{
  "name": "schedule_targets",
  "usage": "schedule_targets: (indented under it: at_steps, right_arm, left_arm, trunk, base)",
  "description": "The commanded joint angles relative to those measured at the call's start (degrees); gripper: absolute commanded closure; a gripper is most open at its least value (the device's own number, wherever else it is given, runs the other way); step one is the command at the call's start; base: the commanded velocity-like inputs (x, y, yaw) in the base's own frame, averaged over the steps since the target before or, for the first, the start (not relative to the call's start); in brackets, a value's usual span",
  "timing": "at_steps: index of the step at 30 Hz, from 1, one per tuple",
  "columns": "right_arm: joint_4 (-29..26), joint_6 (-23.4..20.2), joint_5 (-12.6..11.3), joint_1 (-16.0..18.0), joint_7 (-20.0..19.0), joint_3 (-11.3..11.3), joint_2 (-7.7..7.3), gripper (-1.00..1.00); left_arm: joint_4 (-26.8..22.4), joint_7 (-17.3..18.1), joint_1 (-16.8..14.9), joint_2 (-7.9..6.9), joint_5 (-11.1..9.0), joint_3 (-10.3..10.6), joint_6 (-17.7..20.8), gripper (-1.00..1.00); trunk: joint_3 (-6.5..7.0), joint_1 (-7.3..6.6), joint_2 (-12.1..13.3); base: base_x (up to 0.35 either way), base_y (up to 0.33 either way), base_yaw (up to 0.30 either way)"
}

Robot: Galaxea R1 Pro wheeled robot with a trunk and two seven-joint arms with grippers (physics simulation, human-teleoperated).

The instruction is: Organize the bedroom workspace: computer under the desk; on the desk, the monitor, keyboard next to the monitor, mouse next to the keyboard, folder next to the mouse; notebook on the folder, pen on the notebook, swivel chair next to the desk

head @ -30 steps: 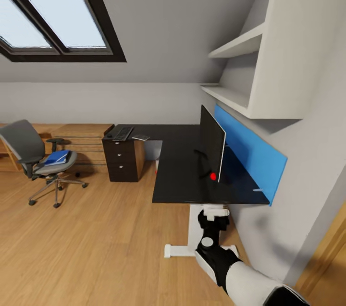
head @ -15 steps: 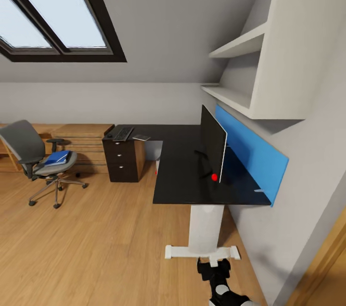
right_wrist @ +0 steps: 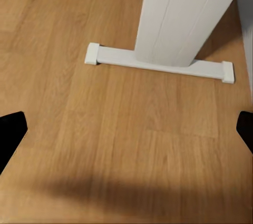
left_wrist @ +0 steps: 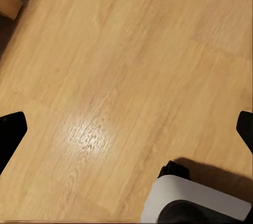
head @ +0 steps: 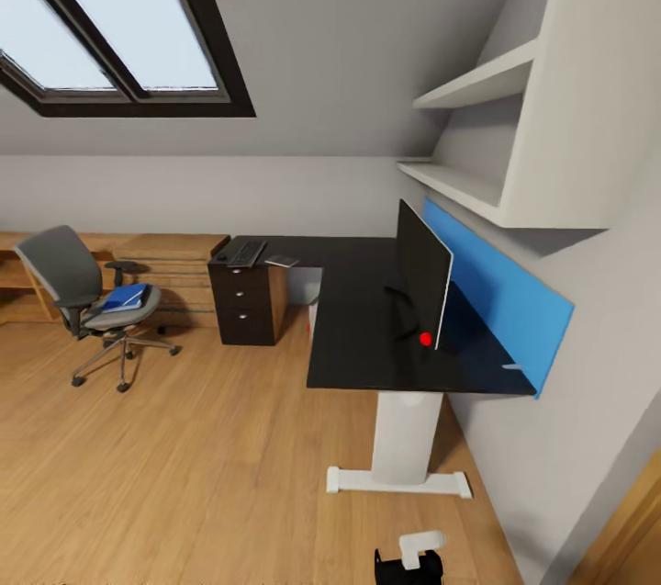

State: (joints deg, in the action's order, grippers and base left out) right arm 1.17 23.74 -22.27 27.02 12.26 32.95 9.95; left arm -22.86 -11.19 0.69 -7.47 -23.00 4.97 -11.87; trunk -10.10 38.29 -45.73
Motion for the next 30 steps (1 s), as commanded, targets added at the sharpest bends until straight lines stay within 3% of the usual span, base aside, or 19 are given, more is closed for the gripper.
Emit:
schedule_targets:
  at_steps: [1,13,23,30]
  right_arm:
    - [0.1,0.2,-0.2,0.1,0.1,0.5,0.05,-1.00]
    - [0.1,0.3,-0.1,0.1,0.2,0.5,0.05,-1.00]
    - [0.1,0.3,-0.1,0.0,0.2,0.6,0.05,-1.00]
    - [0.1,0.3,0.0,0.0,0.1,0.6,0.05,-1.00]
  left_arm:
    - [0.5,-0.4,0.0,0.59,0.0,0.5,-0.1,-1.00]
    - [0.8,-0.4,0.0,1.01,0.5,0.5,-0.2,-1.00]
    - [0.8,-0.4,0.0,1.21,0.5,0.5,-0.3,-1.00]
    - [0.8,-0.4,0.0,1.23,0.5,0.5,-0.2,-1.00]
  trunk:
    - [-0.08,0.02,-0.1]
    - [-0.09,0.02,-0.1]
    - [-0.10,0.02,-0.1]
    - [-0.12,0.02,-0.1]
  base:
    - [0.000,0.294,0.017]
    - [0.059,0.313,0.010]
    - [0.171,0.313,0.214]
    - [0.186,0.310,0.050]
